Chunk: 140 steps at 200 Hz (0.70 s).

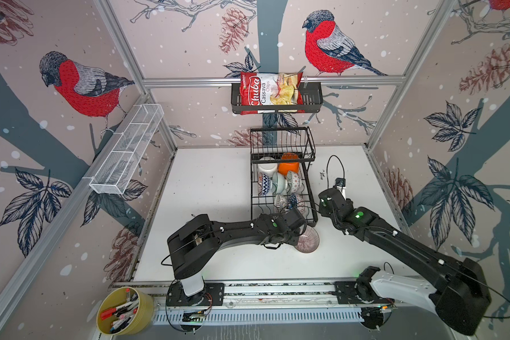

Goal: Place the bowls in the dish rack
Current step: 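Close the left gripper on the pink-striped bowl's rim and tilt it up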

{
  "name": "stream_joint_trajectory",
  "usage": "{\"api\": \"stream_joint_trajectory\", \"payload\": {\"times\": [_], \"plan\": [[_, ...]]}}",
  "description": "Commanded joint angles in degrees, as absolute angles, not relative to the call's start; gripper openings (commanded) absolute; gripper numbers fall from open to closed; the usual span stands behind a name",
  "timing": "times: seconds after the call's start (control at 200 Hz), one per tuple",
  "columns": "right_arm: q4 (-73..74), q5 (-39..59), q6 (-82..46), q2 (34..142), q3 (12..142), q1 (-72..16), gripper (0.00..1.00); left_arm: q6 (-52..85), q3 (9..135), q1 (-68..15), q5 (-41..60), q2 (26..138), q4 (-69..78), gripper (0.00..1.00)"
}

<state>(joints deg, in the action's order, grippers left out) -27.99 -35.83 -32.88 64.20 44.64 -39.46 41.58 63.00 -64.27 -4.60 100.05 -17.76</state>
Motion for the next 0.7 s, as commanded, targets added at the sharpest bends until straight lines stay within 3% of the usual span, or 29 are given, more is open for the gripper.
{"api": "stream_joint_trajectory", "payload": {"times": [0.0, 0.295, 0.565, 0.695], "plan": [[-26.55, -35.69, -32.17, 64.45, 44.82, -39.45, 0.75, 40.45, 64.45, -64.60, -6.14, 101.13, -21.20, 0.32], [-26.85, -35.08, -31.99, 65.07, 45.33, -39.46, 0.75, 39.77, 66.08, -64.78, -6.75, 103.15, -22.59, 0.21], [-27.18, -34.80, -31.88, 65.88, 45.89, -39.46, 0.75, 39.16, 66.45, -64.78, -6.90, 103.52, -22.76, 0.00], [-27.27, -34.48, -31.89, 65.89, 46.09, -39.45, 0.75, 39.04, 65.97, -64.78, -7.21, 103.07, -22.49, 0.00]]}}
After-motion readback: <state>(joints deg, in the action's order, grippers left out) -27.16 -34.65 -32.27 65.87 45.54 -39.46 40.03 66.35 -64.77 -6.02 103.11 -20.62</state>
